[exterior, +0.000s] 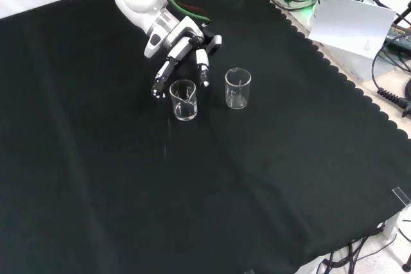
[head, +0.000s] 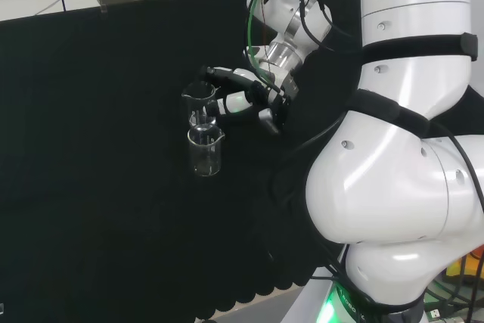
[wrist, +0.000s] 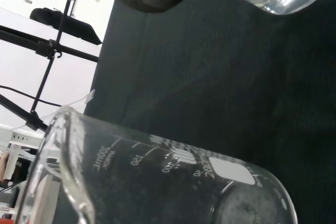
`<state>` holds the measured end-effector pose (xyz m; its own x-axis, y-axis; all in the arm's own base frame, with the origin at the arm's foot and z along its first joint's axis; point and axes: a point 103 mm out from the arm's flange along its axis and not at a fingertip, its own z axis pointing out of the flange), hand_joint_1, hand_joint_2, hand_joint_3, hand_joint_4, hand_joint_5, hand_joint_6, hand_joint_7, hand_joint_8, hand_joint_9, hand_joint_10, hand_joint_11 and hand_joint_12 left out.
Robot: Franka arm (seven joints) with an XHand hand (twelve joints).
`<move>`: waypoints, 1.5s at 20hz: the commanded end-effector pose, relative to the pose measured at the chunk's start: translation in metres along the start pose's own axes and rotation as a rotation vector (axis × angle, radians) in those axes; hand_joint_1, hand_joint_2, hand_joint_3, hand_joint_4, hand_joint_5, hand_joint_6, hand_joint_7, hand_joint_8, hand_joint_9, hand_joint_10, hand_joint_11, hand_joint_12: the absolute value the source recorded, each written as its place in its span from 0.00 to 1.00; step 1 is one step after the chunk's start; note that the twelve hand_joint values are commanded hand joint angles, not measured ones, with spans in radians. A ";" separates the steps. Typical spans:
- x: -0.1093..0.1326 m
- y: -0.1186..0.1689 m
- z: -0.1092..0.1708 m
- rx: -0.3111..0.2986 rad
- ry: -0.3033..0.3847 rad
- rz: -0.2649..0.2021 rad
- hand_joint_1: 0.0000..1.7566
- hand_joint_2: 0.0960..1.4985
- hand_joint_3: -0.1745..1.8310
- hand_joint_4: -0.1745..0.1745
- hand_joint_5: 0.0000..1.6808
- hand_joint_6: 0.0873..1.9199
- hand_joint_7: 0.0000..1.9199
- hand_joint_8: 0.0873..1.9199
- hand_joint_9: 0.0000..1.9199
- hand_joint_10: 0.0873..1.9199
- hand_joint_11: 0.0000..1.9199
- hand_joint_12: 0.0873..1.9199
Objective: Pick up the beaker on the right.
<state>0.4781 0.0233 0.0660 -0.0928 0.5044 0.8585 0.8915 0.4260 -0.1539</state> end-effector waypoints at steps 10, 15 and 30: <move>-0.001 0.004 0.013 0.025 0.013 -0.031 0.56 0.54 0.00 0.46 0.14 0.00 0.05 0.19 0.08 0.28 0.00 0.60; 0.000 0.006 0.019 0.017 0.007 -0.039 0.56 0.54 0.00 0.46 0.14 0.00 0.05 0.20 0.09 0.28 0.00 0.60; 0.007 0.015 0.024 -0.023 0.041 -0.040 0.56 0.54 0.00 0.44 0.25 0.00 0.10 0.25 0.13 0.28 0.00 0.63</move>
<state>0.4806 0.0497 0.0597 -0.1165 0.4569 0.8818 0.8965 0.4304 -0.1046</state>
